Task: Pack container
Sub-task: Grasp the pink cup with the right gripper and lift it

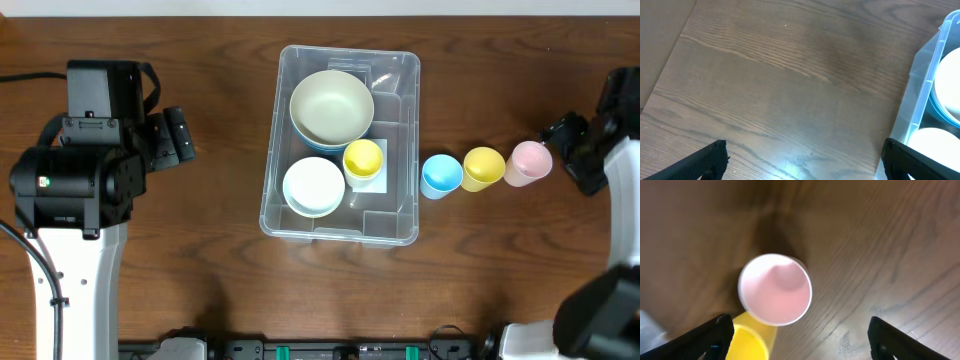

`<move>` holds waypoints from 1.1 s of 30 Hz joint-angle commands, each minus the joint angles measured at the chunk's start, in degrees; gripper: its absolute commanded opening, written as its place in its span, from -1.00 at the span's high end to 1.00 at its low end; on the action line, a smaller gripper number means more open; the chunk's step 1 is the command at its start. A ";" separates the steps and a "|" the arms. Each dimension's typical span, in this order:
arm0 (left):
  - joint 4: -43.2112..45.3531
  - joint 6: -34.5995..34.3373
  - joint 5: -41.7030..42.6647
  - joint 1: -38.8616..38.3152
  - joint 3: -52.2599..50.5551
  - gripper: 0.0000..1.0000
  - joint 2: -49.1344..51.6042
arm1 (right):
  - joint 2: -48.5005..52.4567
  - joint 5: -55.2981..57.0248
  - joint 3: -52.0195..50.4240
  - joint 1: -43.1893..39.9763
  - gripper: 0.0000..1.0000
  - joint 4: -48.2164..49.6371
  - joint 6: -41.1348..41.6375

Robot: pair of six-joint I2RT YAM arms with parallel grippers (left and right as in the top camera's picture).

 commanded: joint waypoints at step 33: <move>-0.13 -0.96 -0.09 0.20 0.46 -0.96 0.02 | -25.38 -6.27 -6.27 21.40 0.96 4.83 -2.60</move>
